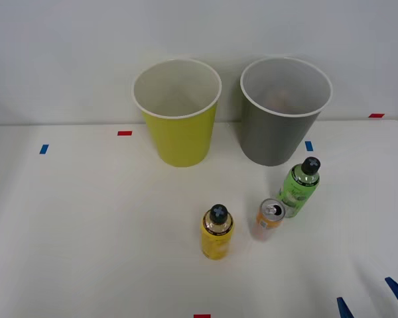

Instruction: Put cans in the gray bin, plastic bottles in the light green bin

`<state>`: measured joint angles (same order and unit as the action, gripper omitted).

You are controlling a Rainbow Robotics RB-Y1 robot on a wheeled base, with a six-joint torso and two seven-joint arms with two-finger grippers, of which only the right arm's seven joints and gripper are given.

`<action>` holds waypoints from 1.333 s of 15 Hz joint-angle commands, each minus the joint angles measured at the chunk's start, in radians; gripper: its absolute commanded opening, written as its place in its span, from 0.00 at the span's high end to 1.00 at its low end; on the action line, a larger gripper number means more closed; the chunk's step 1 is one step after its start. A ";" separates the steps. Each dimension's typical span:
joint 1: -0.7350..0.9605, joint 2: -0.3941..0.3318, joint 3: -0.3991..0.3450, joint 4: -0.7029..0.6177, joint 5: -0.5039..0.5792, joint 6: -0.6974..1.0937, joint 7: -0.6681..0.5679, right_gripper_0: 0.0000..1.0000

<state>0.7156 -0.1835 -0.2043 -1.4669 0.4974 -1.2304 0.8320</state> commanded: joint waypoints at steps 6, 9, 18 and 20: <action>0.015 0.022 0.000 -0.001 -0.005 0.002 0.038 0.00; 0.018 0.021 -0.001 -0.001 -0.005 0.002 0.041 0.00; 0.022 0.022 0.000 -0.001 -0.005 0.002 0.042 0.00; 0.022 0.022 0.000 -0.001 -0.005 0.002 0.042 0.00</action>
<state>0.7378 -0.1612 -0.2041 -1.4680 0.4926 -1.2289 0.8743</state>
